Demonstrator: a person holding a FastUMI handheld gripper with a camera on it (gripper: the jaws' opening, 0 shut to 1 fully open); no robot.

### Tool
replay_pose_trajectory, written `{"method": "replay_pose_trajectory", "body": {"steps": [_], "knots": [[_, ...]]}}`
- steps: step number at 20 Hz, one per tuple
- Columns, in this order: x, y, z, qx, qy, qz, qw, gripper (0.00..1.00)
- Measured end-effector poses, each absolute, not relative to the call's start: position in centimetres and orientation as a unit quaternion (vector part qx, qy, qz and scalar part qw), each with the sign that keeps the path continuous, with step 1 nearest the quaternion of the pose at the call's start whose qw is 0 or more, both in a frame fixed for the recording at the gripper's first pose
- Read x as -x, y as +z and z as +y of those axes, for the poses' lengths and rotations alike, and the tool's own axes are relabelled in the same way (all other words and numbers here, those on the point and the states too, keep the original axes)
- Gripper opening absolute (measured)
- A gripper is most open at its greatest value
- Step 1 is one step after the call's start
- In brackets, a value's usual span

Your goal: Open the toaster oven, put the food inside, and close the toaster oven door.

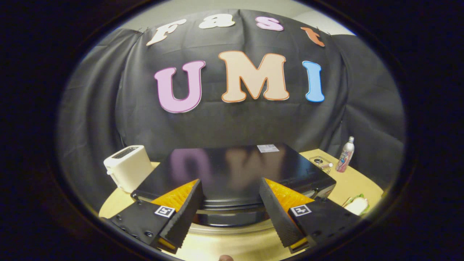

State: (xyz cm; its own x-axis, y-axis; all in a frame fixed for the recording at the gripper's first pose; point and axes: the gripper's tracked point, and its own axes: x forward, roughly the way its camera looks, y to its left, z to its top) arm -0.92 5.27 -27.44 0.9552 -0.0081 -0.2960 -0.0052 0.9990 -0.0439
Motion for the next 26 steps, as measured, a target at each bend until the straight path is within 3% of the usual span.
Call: {"method": "replay_pose_trajectory", "body": {"steps": [26], "knots": [[11.9, -29.6, 3.8, 0.015, -0.019, 0.169, 0.985, 1.0]]}}
